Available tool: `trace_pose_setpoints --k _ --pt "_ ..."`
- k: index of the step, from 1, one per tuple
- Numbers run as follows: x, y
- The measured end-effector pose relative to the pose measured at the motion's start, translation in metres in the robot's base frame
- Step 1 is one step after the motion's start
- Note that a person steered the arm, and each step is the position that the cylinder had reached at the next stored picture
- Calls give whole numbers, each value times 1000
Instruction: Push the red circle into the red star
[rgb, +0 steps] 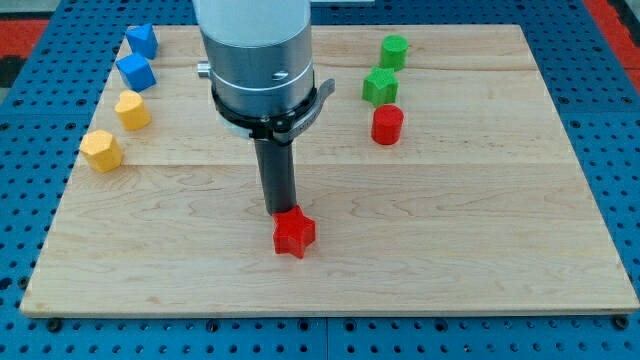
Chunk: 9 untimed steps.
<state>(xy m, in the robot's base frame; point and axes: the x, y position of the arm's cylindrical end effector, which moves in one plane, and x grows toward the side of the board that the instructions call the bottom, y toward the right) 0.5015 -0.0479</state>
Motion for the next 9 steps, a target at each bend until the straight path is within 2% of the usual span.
trace_pose_setpoints --k 1,2,3,4,5,6,7,8,9 --pt "-39 40" --pt "-57 126" --pt "-91 170" --pt "-130 149" --pt "-70 78" --pt "-57 45" --pt "-94 39" --pt "-49 -5" --pt "5 24"
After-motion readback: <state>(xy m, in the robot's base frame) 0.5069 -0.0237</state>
